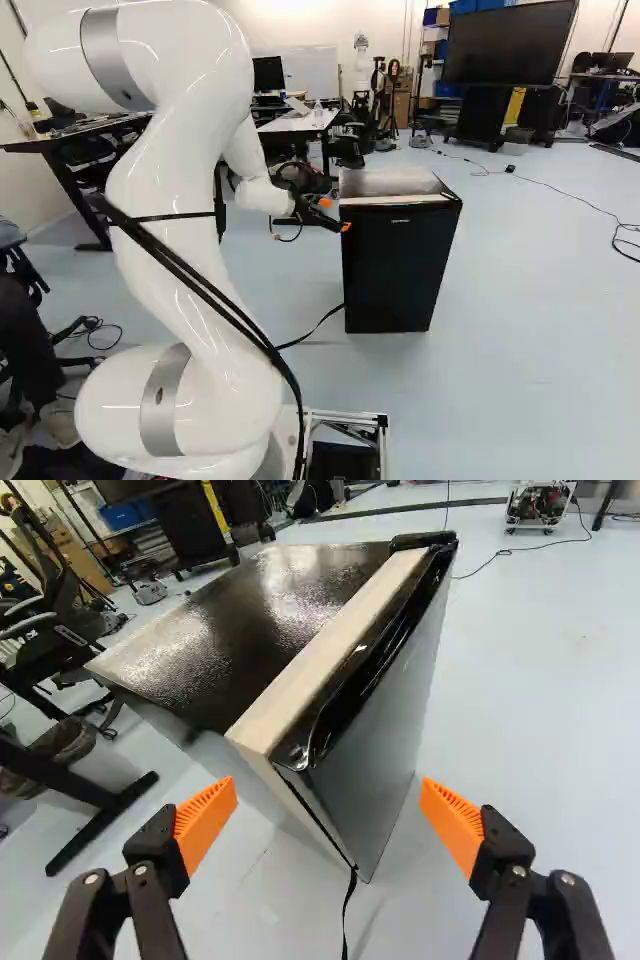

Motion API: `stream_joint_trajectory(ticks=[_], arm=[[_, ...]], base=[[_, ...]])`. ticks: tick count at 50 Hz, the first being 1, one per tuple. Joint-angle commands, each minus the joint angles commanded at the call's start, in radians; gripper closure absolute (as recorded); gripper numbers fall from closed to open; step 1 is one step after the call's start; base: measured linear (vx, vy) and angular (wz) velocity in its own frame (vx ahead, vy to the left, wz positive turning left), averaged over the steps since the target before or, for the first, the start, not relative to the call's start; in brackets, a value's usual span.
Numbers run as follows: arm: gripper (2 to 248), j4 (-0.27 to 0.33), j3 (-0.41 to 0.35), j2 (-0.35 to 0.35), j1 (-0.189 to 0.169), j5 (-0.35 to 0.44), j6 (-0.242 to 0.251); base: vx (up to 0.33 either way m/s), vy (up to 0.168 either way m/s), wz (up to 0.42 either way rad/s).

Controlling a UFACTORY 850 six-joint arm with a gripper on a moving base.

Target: Open the fridge door

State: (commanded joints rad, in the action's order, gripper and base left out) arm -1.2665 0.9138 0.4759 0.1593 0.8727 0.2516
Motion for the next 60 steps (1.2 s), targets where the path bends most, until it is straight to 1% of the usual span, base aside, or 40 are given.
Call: stream_joint_trajectory(ticks=[36,60], arm=[[3,-0.001,0.011,0.008,-0.030,0.000,0.000],[3,-0.022,0.017,0.012,-0.044,0.000,0.000]], base=[[0.000,0.000,0.000],[0.000,0.000,0.000]])
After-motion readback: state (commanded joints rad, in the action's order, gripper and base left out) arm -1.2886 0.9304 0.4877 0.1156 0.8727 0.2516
